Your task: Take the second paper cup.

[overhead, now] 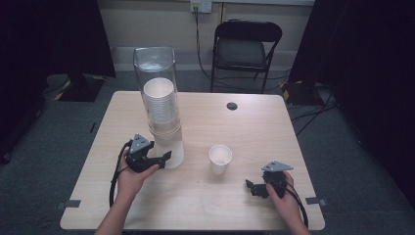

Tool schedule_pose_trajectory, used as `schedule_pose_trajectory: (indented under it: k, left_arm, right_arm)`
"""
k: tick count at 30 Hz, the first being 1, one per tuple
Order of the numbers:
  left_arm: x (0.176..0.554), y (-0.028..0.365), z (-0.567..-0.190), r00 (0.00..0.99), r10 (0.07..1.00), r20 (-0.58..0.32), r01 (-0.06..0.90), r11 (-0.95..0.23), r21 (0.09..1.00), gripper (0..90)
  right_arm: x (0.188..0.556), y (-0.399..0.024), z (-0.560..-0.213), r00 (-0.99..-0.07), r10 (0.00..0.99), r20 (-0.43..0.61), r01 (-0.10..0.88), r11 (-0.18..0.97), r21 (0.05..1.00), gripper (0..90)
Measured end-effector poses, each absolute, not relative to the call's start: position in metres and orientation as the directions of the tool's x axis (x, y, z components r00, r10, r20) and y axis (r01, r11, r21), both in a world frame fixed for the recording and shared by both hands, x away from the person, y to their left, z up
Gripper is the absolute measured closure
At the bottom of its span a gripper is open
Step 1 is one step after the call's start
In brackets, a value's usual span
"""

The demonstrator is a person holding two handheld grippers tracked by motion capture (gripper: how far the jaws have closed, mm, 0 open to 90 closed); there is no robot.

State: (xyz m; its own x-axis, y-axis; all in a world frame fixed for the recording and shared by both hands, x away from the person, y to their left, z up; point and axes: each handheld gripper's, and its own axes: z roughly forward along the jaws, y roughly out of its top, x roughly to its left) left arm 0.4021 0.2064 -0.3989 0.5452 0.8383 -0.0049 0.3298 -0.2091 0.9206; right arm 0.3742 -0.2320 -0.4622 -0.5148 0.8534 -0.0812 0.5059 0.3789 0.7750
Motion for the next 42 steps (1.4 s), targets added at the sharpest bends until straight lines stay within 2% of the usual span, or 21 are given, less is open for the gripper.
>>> schedule_pose_trajectory:
  k: [2, 3, 9, 14, 17, 20, 24, 30, 37, 42]
  left_arm:
    - [0.405, 0.206, -0.397, 0.541, 0.841, -0.004, 0.313, -0.197, 0.929, 21.5]
    - [0.408, 0.206, -0.396, 0.525, 0.851, -0.036, 0.302, -0.146, 0.942, 21.7]
    - [0.416, 0.199, -0.389, 0.516, 0.857, -0.009, 0.286, -0.163, 0.944, 21.6]
    - [0.421, 0.194, -0.387, 0.506, 0.862, -0.029, 0.272, -0.128, 0.954, 22.1]
    - [0.423, 0.192, -0.388, 0.510, 0.860, -0.027, 0.244, -0.114, 0.963, 27.1]
    - [0.425, 0.192, -0.387, 0.499, 0.866, -0.032, 0.238, -0.102, 0.966, 26.7]
    - [0.428, 0.190, -0.388, 0.501, 0.865, -0.026, 0.245, -0.113, 0.963, 27.0]
    - [0.430, 0.189, -0.386, 0.502, 0.865, -0.002, 0.228, -0.130, 0.965, 33.8]
    - [0.431, 0.190, -0.385, 0.509, 0.861, -0.001, 0.236, -0.138, 0.962, 35.8]
    - [0.430, 0.191, -0.384, 0.515, 0.856, 0.054, 0.233, -0.200, 0.952, 36.6]
  right_arm:
    - [0.374, -0.232, -0.462, -0.514, 0.854, -0.082, 0.506, 0.379, 0.775, 8.7]
    - [0.374, -0.232, -0.462, -0.514, 0.854, -0.082, 0.506, 0.379, 0.775, 8.7]
    - [0.374, -0.232, -0.462, -0.514, 0.854, -0.082, 0.506, 0.379, 0.775, 8.7]
    - [0.374, -0.232, -0.462, -0.514, 0.854, -0.082, 0.506, 0.379, 0.775, 8.7]
    - [0.374, -0.232, -0.462, -0.514, 0.854, -0.082, 0.506, 0.379, 0.775, 8.7]
    - [0.374, -0.232, -0.462, -0.514, 0.854, -0.081, 0.506, 0.379, 0.775, 8.7]
    - [0.374, -0.232, -0.462, -0.514, 0.854, -0.082, 0.506, 0.379, 0.775, 8.7]
    - [0.374, -0.232, -0.462, -0.514, 0.854, -0.082, 0.506, 0.379, 0.775, 8.7]
    - [0.374, -0.232, -0.462, -0.514, 0.854, -0.082, 0.506, 0.379, 0.775, 8.7]
    - [0.374, -0.232, -0.462, -0.515, 0.853, -0.082, 0.506, 0.380, 0.775, 8.7]
